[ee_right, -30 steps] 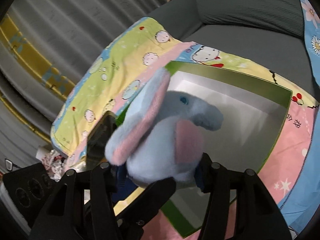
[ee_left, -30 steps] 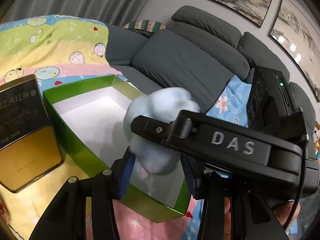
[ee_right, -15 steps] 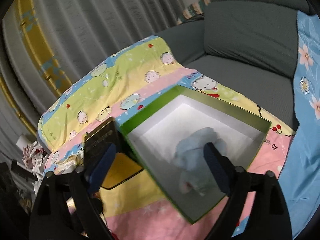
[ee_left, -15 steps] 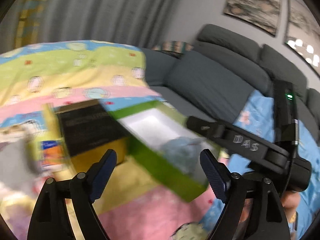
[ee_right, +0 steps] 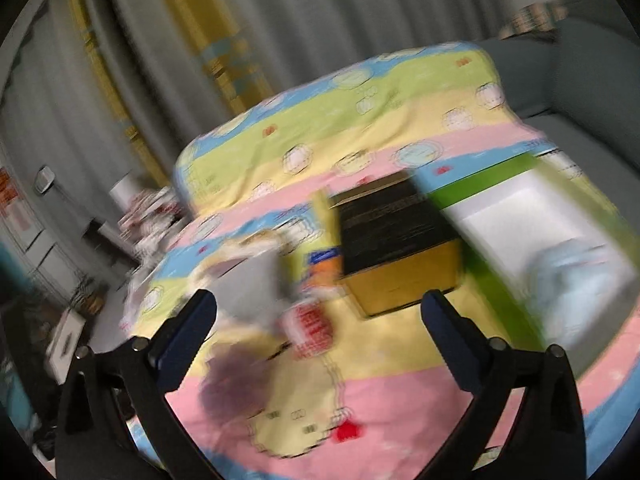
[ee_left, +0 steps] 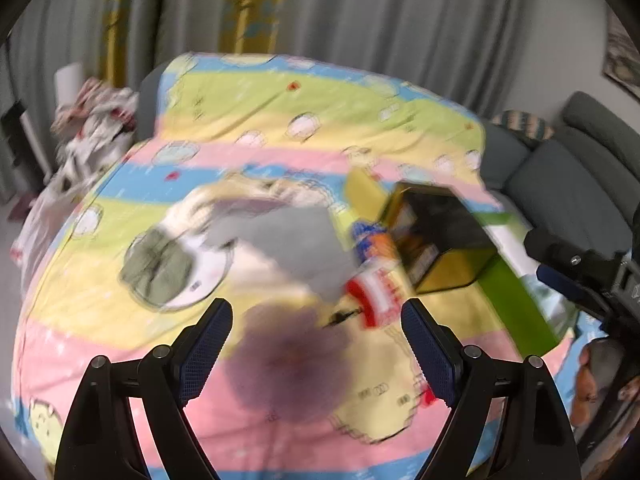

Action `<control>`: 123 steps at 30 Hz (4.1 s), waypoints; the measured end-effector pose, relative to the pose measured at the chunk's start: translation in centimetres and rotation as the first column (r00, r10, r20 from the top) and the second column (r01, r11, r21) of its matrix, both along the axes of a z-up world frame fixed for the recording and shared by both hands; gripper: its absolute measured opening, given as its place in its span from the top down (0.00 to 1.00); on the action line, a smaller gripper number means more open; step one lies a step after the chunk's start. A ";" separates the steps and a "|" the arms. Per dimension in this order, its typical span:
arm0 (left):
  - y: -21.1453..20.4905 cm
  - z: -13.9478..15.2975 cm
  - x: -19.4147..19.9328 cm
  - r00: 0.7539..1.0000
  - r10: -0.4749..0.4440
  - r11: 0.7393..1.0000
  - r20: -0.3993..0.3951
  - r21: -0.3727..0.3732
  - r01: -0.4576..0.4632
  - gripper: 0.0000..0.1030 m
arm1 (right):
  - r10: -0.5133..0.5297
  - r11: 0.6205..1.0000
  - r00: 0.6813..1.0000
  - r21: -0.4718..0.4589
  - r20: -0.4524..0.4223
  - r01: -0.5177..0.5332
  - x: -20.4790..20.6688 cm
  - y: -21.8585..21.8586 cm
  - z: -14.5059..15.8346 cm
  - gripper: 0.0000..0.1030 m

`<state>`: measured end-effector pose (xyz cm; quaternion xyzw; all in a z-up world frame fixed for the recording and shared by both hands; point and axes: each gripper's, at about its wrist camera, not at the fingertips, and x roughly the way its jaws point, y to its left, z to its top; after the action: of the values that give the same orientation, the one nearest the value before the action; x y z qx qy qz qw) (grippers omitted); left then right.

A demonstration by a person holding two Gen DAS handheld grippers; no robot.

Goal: Organize soft objects
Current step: 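Return the right tool to the bed toward the lilac mesh puff, then grasp the lilac mesh bath puff with the right gripper and lift, then carry the mesh puff into the box and open the right gripper, then move the right tool back to the green knitted cloth on the bed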

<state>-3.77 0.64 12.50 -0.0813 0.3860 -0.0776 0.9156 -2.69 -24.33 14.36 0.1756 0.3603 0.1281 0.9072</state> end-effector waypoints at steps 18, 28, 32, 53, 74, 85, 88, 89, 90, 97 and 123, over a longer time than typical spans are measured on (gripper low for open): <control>2.6 -10.4 1.1 0.957 -0.001 0.987 -0.291 -0.152 -0.045 0.36 | 0.308 0.951 0.876 0.115 -0.370 -0.286 5.4 12.2 -11.8 0.30; 2.8 -10.7 1.5 0.965 0.008 0.991 -0.263 -0.129 -0.043 0.71 | 0.393 0.914 0.850 0.045 -0.350 -0.404 5.9 15.3 -13.4 0.73; 2.4 -10.1 1.3 0.971 -0.006 0.993 -0.237 -0.117 -0.022 0.77 | 0.409 0.907 0.852 0.042 -0.326 -0.419 5.5 15.8 -12.7 0.80; -2.6 -0.6 -2.0 0.990 -0.062 0.998 0.126 0.039 0.057 0.77 | 0.340 0.940 0.940 0.024 -0.030 -0.340 1.2 11.5 -2.7 0.80; -21.8 4.1 1.6 0.871 -0.396 0.917 0.292 0.070 0.394 0.77 | -0.184 0.972 0.974 0.175 0.130 0.160 -1.2 -8.5 1.3 0.80; -30.8 1.4 5.5 0.821 -0.531 0.845 0.209 0.058 0.532 0.77 | -0.397 0.900 0.916 0.220 0.061 0.376 0.1 -16.2 -2.0 0.80; -32.2 0.0 6.9 0.825 -0.544 0.836 0.154 0.008 0.549 0.77 | -0.442 0.878 0.897 0.216 0.026 0.426 0.5 -17.8 -3.4 0.80; -32.6 -0.5 7.4 0.826 -0.546 0.834 0.137 -0.007 0.552 0.77 | -0.456 0.869 0.890 0.223 0.014 0.442 0.7 -18.3 -3.9 0.80; -32.8 -0.8 7.7 0.827 -0.546 0.833 0.129 -0.014 0.552 0.77 | -0.468 0.858 0.884 0.235 -0.006 0.457 0.8 -18.7 -4.4 0.80; -33.5 -3.0 9.2 0.836 -0.546 0.828 0.063 -0.111 0.549 0.77 | -0.553 0.804 0.831 0.227 -0.054 0.550 0.6 -20.8 -5.9 0.80; -13.7 2.3 4.1 0.952 -0.301 0.953 0.054 -0.007 0.302 0.18 | -0.522 0.851 0.851 0.107 0.061 0.515 -1.9 -14.7 -1.1 0.10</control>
<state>0.32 -13.11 14.82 -0.0265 0.3693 -0.2214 0.9022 -4.62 -39.05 13.24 0.2997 0.2533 -0.0983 0.9145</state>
